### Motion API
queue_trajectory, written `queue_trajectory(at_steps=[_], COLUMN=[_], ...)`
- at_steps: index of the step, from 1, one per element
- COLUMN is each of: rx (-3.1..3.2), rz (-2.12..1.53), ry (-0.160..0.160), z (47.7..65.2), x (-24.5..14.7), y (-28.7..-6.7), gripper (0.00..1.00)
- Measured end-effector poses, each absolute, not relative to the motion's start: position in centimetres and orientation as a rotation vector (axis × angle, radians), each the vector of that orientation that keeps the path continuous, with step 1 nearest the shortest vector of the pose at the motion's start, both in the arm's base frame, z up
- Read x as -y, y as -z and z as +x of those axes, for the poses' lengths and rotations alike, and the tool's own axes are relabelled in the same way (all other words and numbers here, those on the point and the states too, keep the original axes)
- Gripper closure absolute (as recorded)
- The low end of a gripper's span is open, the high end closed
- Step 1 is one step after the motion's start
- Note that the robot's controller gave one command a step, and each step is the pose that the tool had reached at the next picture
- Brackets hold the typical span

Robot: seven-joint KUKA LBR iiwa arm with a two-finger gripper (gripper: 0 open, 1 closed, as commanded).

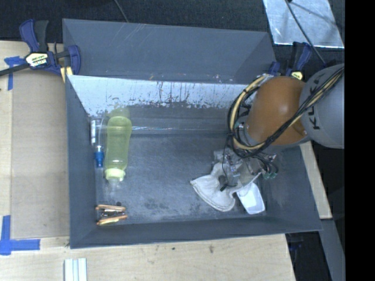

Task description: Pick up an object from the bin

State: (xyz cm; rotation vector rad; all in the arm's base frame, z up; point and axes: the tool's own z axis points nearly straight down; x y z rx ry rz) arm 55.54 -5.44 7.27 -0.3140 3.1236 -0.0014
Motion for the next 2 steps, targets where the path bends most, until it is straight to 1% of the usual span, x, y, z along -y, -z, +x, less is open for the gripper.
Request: queue_trajectory(at_steps=[1, 2], rx=[-3.124, -3.115], rz=[-0.314, -0.379], ry=[0.001, 0.001], z=[55.5, 55.6], x=[5.4, 6.4], y=[-7.3, -21.6], gripper=[1.00, 1.00])
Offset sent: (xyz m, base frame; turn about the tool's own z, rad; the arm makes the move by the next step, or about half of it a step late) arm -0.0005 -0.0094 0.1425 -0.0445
